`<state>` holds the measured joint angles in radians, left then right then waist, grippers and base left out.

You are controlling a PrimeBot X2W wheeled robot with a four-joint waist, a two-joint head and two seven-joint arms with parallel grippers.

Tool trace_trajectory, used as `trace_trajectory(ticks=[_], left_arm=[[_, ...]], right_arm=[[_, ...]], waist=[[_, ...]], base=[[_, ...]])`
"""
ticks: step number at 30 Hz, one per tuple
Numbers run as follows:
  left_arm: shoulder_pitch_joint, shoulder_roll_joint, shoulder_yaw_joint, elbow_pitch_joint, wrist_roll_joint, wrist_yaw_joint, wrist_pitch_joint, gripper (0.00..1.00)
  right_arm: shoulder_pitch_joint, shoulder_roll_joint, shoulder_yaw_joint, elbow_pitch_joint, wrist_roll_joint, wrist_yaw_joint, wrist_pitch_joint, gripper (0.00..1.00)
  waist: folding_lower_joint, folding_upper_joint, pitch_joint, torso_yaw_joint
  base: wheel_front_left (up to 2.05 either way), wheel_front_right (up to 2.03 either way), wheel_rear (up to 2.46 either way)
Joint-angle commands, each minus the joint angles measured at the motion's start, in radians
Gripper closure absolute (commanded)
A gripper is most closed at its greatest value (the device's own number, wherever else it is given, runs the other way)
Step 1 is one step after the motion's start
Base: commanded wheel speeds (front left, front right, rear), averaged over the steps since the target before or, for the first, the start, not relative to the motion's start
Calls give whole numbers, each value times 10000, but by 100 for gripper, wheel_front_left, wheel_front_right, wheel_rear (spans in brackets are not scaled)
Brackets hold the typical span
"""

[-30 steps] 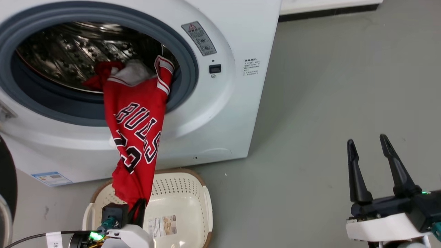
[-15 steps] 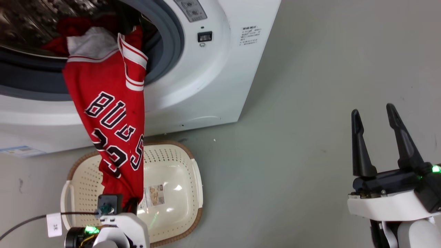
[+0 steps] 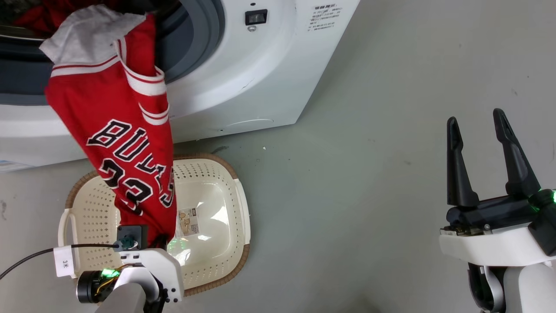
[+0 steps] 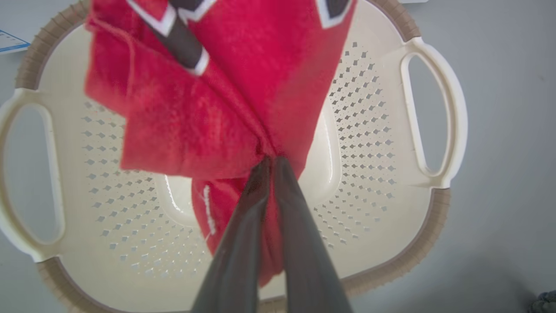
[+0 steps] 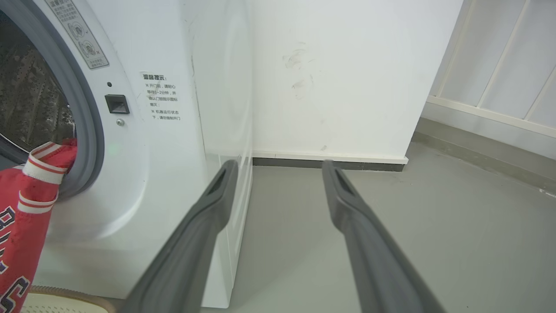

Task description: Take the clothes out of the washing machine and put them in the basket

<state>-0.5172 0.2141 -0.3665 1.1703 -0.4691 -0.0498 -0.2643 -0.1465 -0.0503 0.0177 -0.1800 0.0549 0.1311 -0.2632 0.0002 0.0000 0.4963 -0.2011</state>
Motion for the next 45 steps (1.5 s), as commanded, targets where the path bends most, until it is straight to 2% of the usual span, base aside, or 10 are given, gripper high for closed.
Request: trace_trajectory(ticks=[1, 5, 6, 7, 17, 23, 38, 45], left_arm=[[-158, -53, 22, 107, 73, -41, -2, 100], [-297, -82, 44, 296, 154, 28, -4, 100], [-320, -101, 53, 330, 163, 38, -4, 72], [-365, -72, 37, 244, 252, 137, -4, 0], [53, -210, 153, 193, 382, 139, -7, 0], [479, -201, 335, -345, 565, 316, -8, 0], [1924, -168, 1634, -4495, 2218, 1196, -11, 0], [1451, -291, 2279, -5123, 2711, 1126, -11, 0]], right_arm=[[-199, 1, 11, -43, 44, -7, -24, 0], [-206, 1, 25, -27, 33, -7, -24, 0], [-215, 1, 29, -26, 32, -7, -24, 0], [-220, 1, 36, -24, 24, -7, -24, 0], [51, 1, 53, 90, -44, -7, -24, 0], [314, 1, 56, 190, -96, -7, -24, 0], [1078, 1, 53, 330, -168, -7, -24, 0], [931, 1, 85, 233, -136, -7, -24, 0]], waist=[[-2, 0, 54, -12], [-2, 0, 88, -10], [-2, 0, 85, -9], [-2, 0, 78, -8], [-2, 0, -461, 99], [-2, 0, -1144, 251], [-2, 0, -2392, 424], [-2, 0, -2193, 319]], base=[[0, 0, 0], [0, 0, 0], [0, 0, 0], [0, 0, 0], [0, 0, 0], [0, 0, 0], [0, 0, 0], [0, 0, 0]])
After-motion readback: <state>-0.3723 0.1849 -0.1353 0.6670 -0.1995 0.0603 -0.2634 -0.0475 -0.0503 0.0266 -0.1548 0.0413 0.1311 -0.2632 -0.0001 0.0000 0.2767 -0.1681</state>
